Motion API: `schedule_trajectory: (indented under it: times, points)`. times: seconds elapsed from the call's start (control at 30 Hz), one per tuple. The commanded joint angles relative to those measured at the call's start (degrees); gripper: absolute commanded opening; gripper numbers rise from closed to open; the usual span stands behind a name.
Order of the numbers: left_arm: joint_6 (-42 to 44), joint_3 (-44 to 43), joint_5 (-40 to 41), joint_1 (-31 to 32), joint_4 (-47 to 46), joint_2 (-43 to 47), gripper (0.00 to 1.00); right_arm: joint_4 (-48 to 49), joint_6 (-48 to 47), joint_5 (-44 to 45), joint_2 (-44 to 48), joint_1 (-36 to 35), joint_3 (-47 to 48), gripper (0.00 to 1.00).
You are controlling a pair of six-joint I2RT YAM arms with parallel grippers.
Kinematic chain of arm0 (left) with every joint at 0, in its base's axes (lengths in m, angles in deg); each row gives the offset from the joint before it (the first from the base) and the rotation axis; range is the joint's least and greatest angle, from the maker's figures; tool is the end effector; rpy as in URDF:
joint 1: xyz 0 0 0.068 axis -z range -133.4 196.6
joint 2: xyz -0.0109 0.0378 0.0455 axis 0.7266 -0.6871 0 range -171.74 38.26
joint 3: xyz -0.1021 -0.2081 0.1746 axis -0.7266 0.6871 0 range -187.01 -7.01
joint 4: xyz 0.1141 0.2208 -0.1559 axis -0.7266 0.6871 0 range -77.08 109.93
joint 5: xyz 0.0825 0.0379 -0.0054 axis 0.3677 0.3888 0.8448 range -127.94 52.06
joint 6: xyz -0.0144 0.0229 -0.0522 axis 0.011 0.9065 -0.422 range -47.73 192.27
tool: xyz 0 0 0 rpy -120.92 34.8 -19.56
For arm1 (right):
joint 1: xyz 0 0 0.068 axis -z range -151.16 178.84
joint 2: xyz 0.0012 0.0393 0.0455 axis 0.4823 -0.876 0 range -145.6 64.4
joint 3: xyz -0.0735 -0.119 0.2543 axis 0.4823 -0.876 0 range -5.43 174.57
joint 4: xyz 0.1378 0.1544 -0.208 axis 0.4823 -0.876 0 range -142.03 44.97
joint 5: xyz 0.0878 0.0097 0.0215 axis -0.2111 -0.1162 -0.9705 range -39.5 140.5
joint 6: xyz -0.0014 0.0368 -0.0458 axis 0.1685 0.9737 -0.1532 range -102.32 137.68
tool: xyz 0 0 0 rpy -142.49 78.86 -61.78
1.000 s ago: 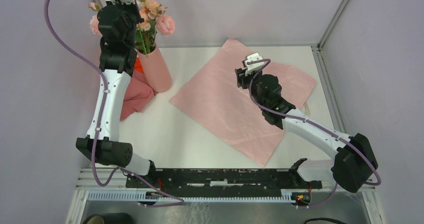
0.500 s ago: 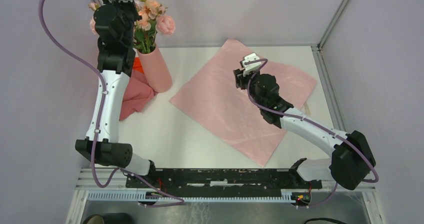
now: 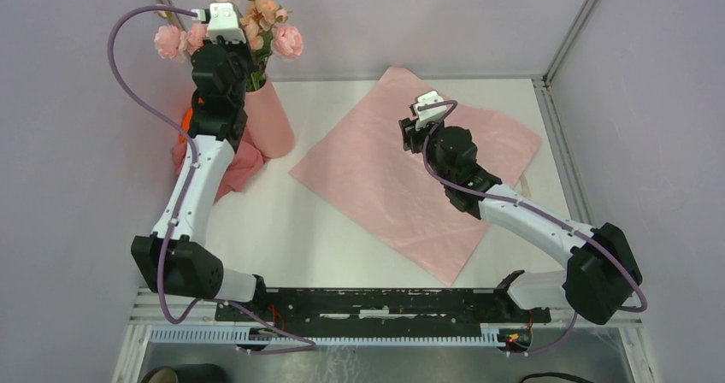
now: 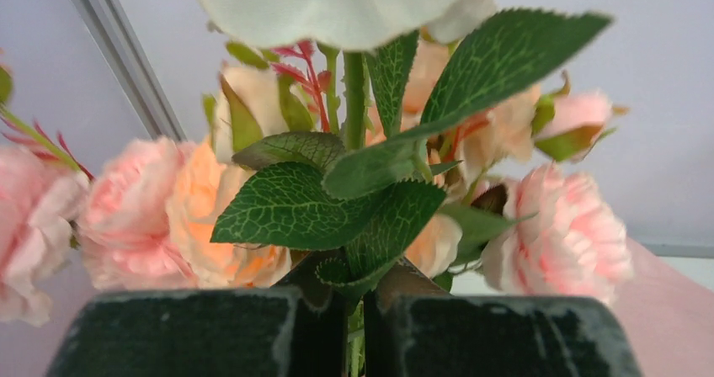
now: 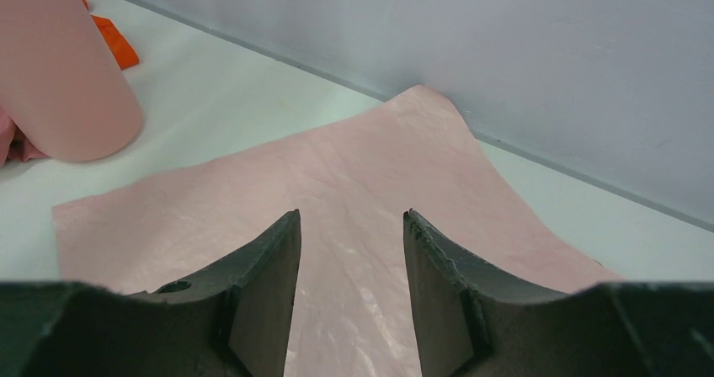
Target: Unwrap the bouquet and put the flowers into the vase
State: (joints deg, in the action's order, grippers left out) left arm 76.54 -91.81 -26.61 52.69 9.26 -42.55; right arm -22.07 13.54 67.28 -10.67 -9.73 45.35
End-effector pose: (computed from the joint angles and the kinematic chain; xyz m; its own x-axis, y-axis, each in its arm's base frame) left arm 0.3626 -0.0303 0.4865 0.1254 0.0601 -0.9903 -0.0992 0.9939 0.0477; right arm 0.2743 0.2030 0.3233 0.0086 -0.0816 -0.9966 -0.3717 0.9250 -0.0789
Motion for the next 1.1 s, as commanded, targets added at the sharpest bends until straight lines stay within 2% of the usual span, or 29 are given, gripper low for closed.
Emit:
schedule_trajectory:
  times: [0.0,0.47,0.8,0.83,1.03,1.07]
  points:
    - [-4.08,4.64,-0.42,-0.31,-4.94,2.84,0.02,1.13,0.45,0.14,-0.59,0.16,2.56,0.53]
    - [-8.43,18.14,-0.36,-0.35,-9.3,3.06,0.02,0.77,0.54,-0.2,-3.2,0.29,3.58,0.53]
    - [-9.38,19.0,-0.84,-0.38,-9.81,1.71,0.02,0.51,0.64,-0.21,-3.64,0.27,3.79,0.53]
    - [-9.81,18.9,-0.94,-0.33,-9.6,1.71,0.05,0.52,0.55,-0.21,-3.62,0.25,3.84,0.53]
    - [-11.85,19.32,-1.43,-0.32,-8.19,2.41,0.65,0.5,0.62,-0.46,-4.06,0.3,4.06,0.53]
    - [-12.2,19.58,-1.56,-0.29,-7.88,2.6,0.77,0.5,0.63,-0.51,-4.11,0.26,4.13,0.53]
